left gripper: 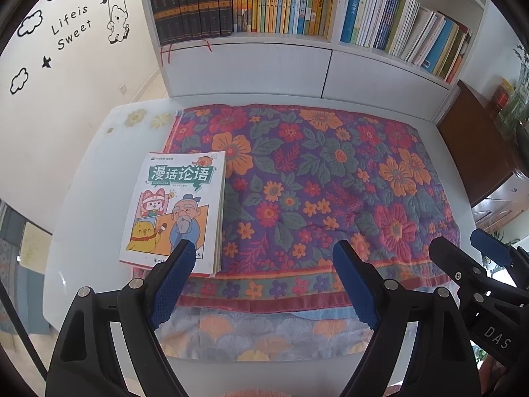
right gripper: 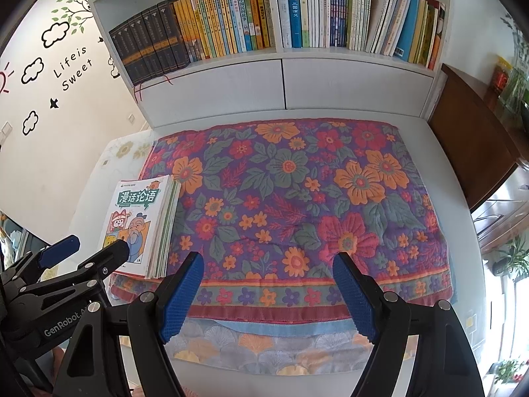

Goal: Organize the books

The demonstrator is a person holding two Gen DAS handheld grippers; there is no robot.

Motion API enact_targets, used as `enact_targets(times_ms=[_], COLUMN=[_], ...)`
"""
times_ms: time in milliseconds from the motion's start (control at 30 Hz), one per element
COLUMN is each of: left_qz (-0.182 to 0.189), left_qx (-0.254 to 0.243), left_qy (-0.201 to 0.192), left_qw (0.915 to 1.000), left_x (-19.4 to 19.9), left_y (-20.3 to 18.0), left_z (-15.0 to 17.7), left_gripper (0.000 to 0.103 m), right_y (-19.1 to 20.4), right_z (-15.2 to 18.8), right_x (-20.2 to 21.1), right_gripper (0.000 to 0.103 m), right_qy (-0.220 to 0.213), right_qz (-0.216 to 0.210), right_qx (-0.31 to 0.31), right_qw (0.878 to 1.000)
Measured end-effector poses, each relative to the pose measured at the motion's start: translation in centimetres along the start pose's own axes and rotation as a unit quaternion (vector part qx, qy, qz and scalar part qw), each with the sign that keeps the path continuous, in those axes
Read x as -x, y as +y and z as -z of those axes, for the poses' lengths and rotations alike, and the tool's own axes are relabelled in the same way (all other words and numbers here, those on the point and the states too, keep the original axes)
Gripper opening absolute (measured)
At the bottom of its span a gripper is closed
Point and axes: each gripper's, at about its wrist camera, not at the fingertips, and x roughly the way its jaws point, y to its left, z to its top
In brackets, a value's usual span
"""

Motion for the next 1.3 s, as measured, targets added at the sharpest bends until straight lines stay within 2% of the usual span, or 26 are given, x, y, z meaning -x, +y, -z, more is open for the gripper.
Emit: enact_targets(times_ms=[1300], left_qz=[0.007], left_qx=[-0.010], left_qy=[0.004], left_qw=[0.9999], left_x=[-0.07], left_y=[-0.17], left_z=[0.17], left_gripper=[0.084], right_y=[-0.17], right_z=[0.66], right_x=[-0.09], right_gripper=[0.078], right_qy=[0.010], right_qz=[0.003], right_qx=[-0.001], right_qw=[1.000])
